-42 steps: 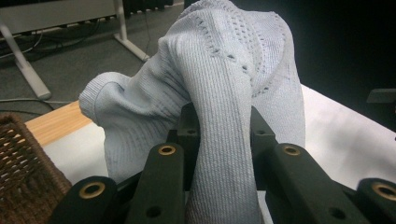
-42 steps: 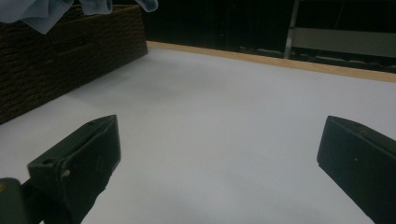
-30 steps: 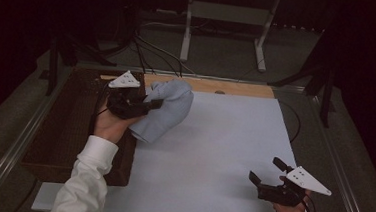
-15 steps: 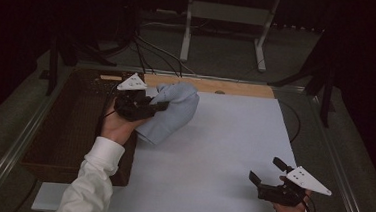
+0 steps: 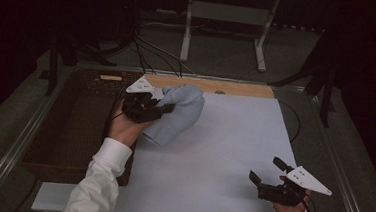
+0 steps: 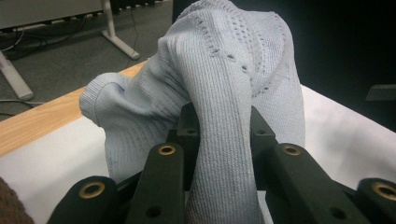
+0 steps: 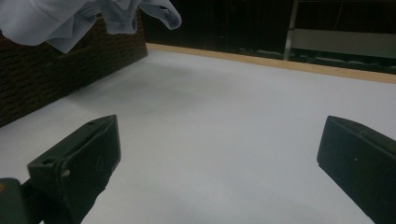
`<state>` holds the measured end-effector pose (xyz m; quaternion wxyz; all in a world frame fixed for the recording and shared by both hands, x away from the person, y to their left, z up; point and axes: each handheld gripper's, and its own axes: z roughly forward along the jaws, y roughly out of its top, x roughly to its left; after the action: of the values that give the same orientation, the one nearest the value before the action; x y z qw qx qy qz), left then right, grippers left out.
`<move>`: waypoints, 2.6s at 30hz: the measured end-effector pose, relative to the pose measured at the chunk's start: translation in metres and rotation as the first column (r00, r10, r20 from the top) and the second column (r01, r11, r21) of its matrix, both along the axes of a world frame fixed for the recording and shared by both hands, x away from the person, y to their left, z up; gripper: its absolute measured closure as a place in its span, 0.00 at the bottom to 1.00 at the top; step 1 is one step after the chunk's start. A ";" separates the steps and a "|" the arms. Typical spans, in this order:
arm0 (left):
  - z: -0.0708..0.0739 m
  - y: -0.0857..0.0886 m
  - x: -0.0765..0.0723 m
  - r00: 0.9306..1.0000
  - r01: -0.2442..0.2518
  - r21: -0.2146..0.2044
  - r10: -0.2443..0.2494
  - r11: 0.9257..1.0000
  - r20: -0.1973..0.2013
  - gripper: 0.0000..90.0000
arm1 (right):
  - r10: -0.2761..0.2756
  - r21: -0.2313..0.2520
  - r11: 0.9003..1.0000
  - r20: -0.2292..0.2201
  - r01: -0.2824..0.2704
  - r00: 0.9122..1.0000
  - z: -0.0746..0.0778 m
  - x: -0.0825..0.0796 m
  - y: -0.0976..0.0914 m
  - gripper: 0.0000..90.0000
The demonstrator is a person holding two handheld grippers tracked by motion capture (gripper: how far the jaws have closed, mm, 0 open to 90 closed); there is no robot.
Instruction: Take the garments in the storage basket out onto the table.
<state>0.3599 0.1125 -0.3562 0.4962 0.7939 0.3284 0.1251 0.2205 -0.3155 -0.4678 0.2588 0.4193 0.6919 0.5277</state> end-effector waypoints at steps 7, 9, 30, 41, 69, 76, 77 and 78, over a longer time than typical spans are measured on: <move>-0.004 -0.006 0.001 1.000 -0.004 -0.005 0.004 1.000 0.004 0.83 | 0.000 0.001 1.000 0.001 0.000 1.000 0.000 0.000 0.000 0.00; -0.005 -0.008 0.001 1.000 -0.007 -0.006 0.007 1.000 0.004 0.83 | -0.001 0.003 1.000 0.000 0.001 1.000 0.000 0.000 0.000 0.00; -0.021 -0.028 0.001 1.000 -0.007 -0.015 0.007 1.000 -0.003 0.83 | -0.002 0.005 1.000 -0.001 0.002 1.000 0.000 0.001 0.000 0.00; -0.029 -0.042 0.000 1.000 0.003 0.000 -0.003 1.000 -0.012 0.83 | -0.002 0.004 1.000 0.000 0.002 1.000 0.000 0.000 0.000 0.00; -0.068 -0.082 -0.004 0.997 0.029 0.015 -0.028 0.999 -0.069 0.82 | 0.000 0.001 1.000 0.001 0.000 1.000 0.000 0.001 0.000 0.00; -0.081 -0.091 -0.005 0.995 0.044 0.020 -0.042 0.999 -0.092 0.82 | 0.001 0.002 1.000 0.001 -0.001 1.000 0.000 0.000 0.000 0.00; -0.083 -0.092 -0.006 0.995 0.045 0.018 -0.043 0.999 -0.094 0.81 | 0.001 0.002 1.000 0.001 -0.001 1.000 0.000 0.000 0.000 0.00; -0.085 -0.093 -0.006 0.994 0.048 0.019 -0.046 0.999 -0.095 0.81 | 0.001 0.001 1.000 0.001 -0.001 1.000 0.000 0.001 0.000 0.00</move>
<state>0.3536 0.0195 -0.4416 0.4747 0.8115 0.3314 0.0791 0.2210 -0.3157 -0.4674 0.2589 0.4189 0.6914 0.5286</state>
